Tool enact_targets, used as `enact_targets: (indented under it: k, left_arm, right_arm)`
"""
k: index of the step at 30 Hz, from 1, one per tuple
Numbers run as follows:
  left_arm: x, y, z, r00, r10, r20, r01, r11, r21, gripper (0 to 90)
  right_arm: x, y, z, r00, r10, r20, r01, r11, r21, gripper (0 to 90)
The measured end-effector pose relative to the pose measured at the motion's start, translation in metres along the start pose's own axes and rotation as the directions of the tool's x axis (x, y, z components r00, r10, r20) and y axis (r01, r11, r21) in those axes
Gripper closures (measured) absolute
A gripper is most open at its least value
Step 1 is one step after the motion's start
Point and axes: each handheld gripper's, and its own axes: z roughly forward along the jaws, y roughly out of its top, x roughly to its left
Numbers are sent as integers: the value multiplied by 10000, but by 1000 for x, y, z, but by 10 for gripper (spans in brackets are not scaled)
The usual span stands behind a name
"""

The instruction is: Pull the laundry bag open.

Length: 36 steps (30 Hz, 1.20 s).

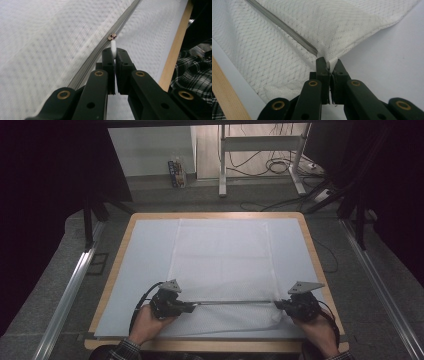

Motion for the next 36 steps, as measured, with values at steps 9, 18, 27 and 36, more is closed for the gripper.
enact_targets:
  k: [9,18,27,36]
  left_arm:
    - [4,-13,-9,9993,-281,-264,281,9996,2,877]
    - [9,-29,-23,9957,-667,-642,667,9978,-20,877]
    - [11,-38,-31,9927,-867,-837,866,9962,-55,877]
    - [14,-47,-40,9882,-1152,-1012,1137,9933,-204,878]
  right_arm:
    - [0,0,0,10000,2,35,-2,10000,34,856]
    - [0,0,0,10000,11,76,-12,10000,40,857]
    - [0,0,0,9999,-6,138,5,10000,57,857]
    - [-1,0,0,9998,-55,181,53,10000,82,856]
